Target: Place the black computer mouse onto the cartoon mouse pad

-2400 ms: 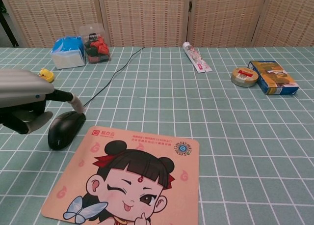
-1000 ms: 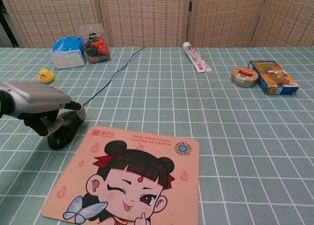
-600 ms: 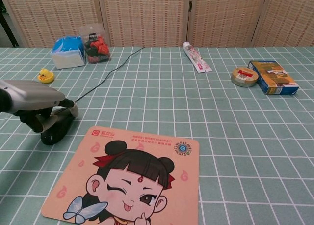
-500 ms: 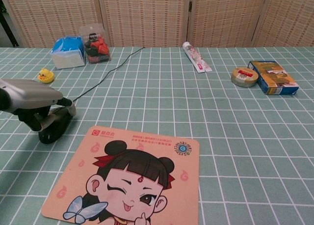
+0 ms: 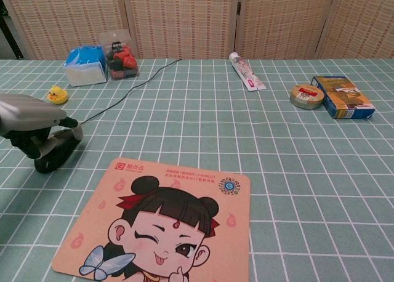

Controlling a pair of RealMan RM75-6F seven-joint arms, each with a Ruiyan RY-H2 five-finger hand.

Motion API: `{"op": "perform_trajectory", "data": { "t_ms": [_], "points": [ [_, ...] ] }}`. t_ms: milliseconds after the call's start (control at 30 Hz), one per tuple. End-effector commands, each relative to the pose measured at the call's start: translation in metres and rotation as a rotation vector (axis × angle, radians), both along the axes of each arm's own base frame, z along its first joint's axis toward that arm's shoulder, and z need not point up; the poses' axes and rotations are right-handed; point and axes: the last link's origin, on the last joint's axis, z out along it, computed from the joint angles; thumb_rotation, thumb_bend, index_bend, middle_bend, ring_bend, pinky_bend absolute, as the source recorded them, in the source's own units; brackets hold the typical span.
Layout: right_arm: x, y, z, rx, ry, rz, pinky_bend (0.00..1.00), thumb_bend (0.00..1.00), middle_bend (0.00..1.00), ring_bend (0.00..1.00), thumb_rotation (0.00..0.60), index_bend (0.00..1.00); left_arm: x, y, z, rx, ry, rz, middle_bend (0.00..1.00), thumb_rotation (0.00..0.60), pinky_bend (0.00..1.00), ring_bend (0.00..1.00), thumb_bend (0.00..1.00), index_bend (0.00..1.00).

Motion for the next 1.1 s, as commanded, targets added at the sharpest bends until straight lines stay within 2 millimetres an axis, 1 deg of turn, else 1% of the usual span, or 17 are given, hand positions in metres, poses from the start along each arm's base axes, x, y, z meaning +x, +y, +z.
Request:
{"op": "perform_trajectory", "data": {
  "t_ms": [33, 167, 267, 467, 500, 700, 900, 1100],
  "points": [
    [0.0, 0.0, 0.0, 0.001, 0.0, 0.0, 0.28, 0.16, 0.27, 0.2, 0.6, 0.27, 0.005, -0.007, 0.004, -0.006, -0.019, -0.039, 1.0, 0.6, 1.0, 1.0, 0.73, 0.25],
    [0.001, 0.001, 0.0, -0.001, 0.0, 0.001, 0.28, 0.16, 0.27, 0.2, 0.6, 0.27, 0.011, -0.01, 0.011, 0.006, -0.056, -0.103, 1.0, 0.6, 1.0, 1.0, 0.72, 0.26],
    [0.001, 0.001, 0.0, -0.003, 0.0, 0.002, 0.28, 0.16, 0.27, 0.2, 0.6, 0.27, 0.01, -0.01, 0.018, 0.034, -0.067, -0.162, 1.0, 0.6, 1.0, 1.0, 0.72, 0.26],
    [0.001, 0.001, 0.0, -0.001, 0.0, 0.002, 0.28, 0.16, 0.28, 0.2, 0.6, 0.27, -0.004, -0.012, 0.032, 0.057, -0.053, -0.163, 1.0, 0.6, 1.0, 1.0, 0.72, 0.27],
    [0.001, 0.001, 0.0, 0.0, -0.001, 0.001, 0.28, 0.16, 0.28, 0.2, 0.6, 0.27, -0.01, -0.014, 0.036, 0.061, -0.037, -0.149, 1.0, 0.6, 1.0, 1.0, 0.72, 0.27],
    [0.001, 0.001, 0.0, 0.002, -0.002, 0.004, 0.28, 0.16, 0.28, 0.2, 0.6, 0.27, -0.026, -0.023, 0.051, 0.073, 0.02, -0.094, 1.0, 0.6, 1.0, 1.0, 0.72, 0.25],
    [0.002, 0.003, 0.002, -0.003, -0.006, 0.008, 0.28, 0.16, 0.28, 0.2, 0.6, 0.27, -0.041, -0.034, 0.064, 0.095, 0.034, -0.049, 1.0, 0.6, 1.0, 1.0, 0.73, 0.25],
    [0.003, 0.003, 0.001, 0.0, -0.006, 0.014, 0.28, 0.16, 0.28, 0.2, 0.6, 0.27, -0.055, -0.044, 0.07, 0.092, 0.043, -0.011, 1.0, 0.6, 1.0, 1.0, 0.73, 0.26]
  ]
}}
